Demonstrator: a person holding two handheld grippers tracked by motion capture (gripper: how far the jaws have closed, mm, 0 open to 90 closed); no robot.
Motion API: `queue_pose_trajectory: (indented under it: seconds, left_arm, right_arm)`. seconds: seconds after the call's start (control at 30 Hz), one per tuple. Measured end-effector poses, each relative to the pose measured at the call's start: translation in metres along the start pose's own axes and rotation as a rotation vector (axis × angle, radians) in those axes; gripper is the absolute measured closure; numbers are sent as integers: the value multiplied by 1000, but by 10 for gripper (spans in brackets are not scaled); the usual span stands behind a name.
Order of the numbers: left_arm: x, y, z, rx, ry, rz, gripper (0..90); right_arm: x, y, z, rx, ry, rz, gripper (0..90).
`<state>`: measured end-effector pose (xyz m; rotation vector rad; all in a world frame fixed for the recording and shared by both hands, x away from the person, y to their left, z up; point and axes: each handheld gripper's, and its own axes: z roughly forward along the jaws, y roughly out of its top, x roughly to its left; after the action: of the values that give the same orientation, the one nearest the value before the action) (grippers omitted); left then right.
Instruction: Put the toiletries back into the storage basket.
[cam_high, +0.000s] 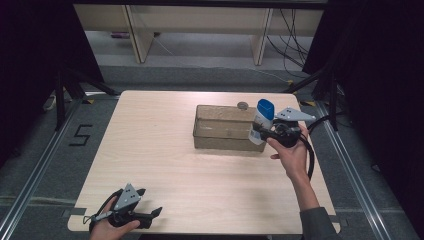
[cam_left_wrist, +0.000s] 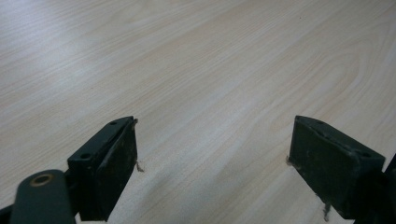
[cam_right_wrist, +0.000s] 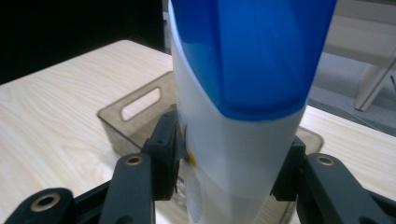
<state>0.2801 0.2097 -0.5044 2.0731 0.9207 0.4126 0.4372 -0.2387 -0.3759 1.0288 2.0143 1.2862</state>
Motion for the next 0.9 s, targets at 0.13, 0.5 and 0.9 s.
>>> queue_pose_trajectory:
  seconds: [0.13, 0.5, 0.9]
  left_arm:
    - [-1, 0, 1, -7, -3, -4, 148]
    - [1, 0, 1, 4, 6, 8, 148]
    - [1, 1, 0, -7, 6, 6, 148]
  right_arm:
    - [-6, 1, 4, 20, -16, -8, 549]
    - [-22, 2, 26, 33, -43, 47, 549]
    - [-31, -4, 45, 71, -71, 27, 550]
